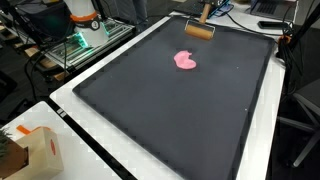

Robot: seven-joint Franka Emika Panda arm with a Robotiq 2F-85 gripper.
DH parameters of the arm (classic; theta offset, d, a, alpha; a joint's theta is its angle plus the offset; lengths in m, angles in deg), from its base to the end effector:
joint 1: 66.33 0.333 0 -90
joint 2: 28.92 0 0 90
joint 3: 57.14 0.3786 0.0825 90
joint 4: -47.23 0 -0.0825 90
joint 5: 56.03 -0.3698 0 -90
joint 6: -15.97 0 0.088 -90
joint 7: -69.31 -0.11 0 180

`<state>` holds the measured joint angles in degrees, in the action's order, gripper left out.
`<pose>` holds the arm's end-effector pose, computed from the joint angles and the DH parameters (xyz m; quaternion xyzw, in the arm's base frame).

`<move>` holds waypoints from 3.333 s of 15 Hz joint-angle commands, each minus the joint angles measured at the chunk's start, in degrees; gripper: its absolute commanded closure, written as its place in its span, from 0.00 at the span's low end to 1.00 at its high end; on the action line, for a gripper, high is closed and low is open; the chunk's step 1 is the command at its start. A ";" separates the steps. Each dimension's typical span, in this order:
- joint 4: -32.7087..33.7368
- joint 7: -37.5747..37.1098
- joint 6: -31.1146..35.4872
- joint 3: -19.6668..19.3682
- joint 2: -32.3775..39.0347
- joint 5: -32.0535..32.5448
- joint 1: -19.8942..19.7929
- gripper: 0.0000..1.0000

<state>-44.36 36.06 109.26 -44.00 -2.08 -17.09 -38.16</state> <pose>0.5479 0.3615 0.4133 0.9292 0.1540 0.0060 0.3360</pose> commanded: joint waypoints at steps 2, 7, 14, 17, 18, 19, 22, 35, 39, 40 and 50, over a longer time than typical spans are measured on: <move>5.37 -5.37 -3.59 -2.47 4.56 1.98 3.17 0.75; 8.13 -9.38 -4.04 -3.91 7.36 1.55 4.22 0.75; 10.21 -11.50 -4.93 -5.05 9.45 0.73 4.28 0.75; 10.93 -11.44 -5.45 -5.21 9.91 0.20 4.01 0.75; 10.99 -11.36 -5.45 -5.24 9.94 0.04 3.91 0.75; 11.06 -11.21 -5.40 -5.23 9.95 -0.20 3.79 0.75; 11.28 -10.83 -5.13 -5.15 9.92 -0.99 3.43 0.75; 11.40 -9.34 -3.76 -5.11 8.79 -4.27 1.89 0.75; 11.14 -8.82 -2.97 -5.21 7.97 -6.03 1.10 0.75; 11.03 -8.70 -2.73 -5.27 7.68 -6.49 0.87 0.75; 7.18 -4.05 2.09 -5.85 1.37 -13.68 -4.18 0.75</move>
<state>-32.99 29.73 108.95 -49.46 3.68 -27.71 -40.61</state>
